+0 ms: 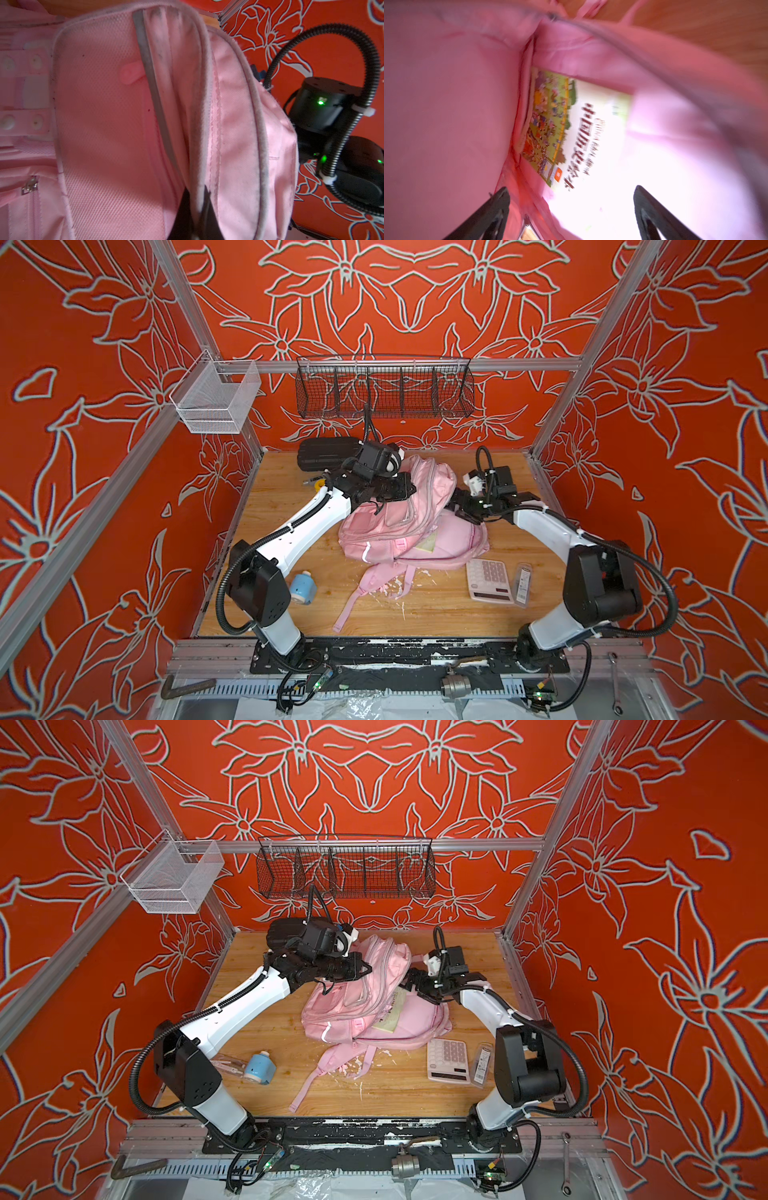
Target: Pack the student bag
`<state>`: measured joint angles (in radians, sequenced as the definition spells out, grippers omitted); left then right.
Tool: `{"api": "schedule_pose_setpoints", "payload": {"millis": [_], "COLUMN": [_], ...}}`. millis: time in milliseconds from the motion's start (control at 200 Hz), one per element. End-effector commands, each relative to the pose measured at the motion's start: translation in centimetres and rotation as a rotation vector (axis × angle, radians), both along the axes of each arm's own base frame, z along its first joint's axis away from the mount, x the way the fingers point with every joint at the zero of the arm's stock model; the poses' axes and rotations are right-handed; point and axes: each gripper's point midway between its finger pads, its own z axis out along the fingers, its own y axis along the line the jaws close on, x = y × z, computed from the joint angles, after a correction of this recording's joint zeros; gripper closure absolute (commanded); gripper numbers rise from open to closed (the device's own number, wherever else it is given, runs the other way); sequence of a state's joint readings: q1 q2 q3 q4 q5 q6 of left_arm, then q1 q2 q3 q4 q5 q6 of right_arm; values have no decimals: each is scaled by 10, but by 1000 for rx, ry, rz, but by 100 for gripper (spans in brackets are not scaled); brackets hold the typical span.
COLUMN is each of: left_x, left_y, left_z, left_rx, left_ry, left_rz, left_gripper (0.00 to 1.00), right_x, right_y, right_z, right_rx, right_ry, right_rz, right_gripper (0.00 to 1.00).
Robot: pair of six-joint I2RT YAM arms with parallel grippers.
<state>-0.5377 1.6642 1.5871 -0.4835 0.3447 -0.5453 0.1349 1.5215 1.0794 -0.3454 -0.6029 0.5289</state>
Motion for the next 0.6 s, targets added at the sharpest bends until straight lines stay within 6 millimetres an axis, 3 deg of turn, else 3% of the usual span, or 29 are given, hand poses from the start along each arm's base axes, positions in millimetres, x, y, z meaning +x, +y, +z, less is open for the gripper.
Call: {"api": "schedule_pose_setpoints", "payload": {"millis": [0,100,190,260,335,420,595], "left_x": [24,26,21,15,8,-6,-59], "left_y": [-10,-19,-27,-22,-8,12,48], "left_z": [36,23,10,2,-5,-19,-78], "left_rx": [-96,-75,54,199,350,516,747], "left_ry": [-142,-136,-170,-218,-270,-340,-438], "left_rz": [31,-5,-93,-171,-253,-368,-728], "left_gripper": [100,100,65,48,39,33,35], "right_x": [-21,-30,-40,-50,-59,-68,-82], "right_y": [-34,-70,-95,-106,-108,-97,-73], "right_z": [1,6,15,22,24,24,17], "right_rx": [-109,-180,-273,-348,-376,-334,-215], "right_ry": [6,-14,-55,-81,-88,-85,-89], "right_rz": [-51,-136,-182,-191,-172,-115,-61], "right_gripper": [3,3,3,3,3,3,8]}}
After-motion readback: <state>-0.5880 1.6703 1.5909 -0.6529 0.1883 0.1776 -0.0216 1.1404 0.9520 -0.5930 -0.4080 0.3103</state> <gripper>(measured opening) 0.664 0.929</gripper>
